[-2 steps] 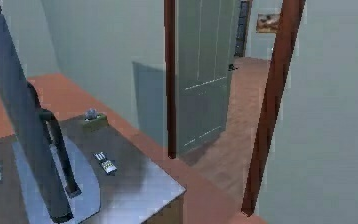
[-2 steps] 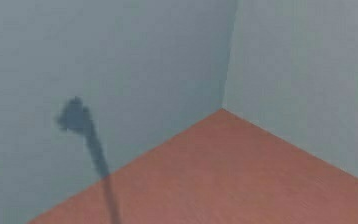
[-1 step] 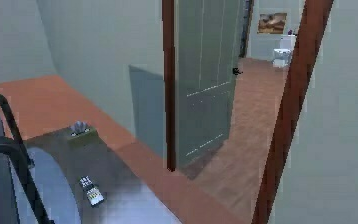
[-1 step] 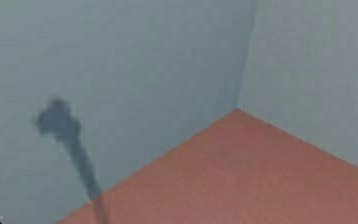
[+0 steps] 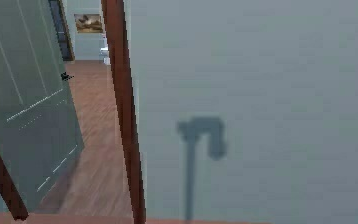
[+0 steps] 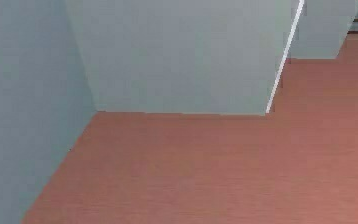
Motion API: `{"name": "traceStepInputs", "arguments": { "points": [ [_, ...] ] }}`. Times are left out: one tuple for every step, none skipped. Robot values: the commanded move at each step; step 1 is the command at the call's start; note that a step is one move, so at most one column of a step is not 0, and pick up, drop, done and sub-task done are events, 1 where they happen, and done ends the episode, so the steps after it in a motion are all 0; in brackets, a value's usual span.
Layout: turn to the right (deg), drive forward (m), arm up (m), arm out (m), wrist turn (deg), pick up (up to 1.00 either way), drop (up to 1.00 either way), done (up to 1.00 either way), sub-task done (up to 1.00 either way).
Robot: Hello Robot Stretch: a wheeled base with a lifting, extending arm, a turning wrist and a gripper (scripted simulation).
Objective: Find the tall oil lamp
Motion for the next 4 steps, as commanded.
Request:
{"name": "traceStepInputs", "arguments": {
  "points": [
    [15.0, 0.00, 0.00, 0.00, 0.0, 0.00, 0.00, 0.00, 0.00],
    [0.0, 0.35, 0.00, 0.00, 0.0, 0.00, 0.00, 0.00, 0.00],
    [3.0, 0.00, 0.00, 0.00, 0.0, 0.00, 0.00, 0.00, 0.00],
    [0.0, 0.25, 0.00, 0.00, 0.0, 0.00, 0.00, 0.00, 0.00]
  ]
}}
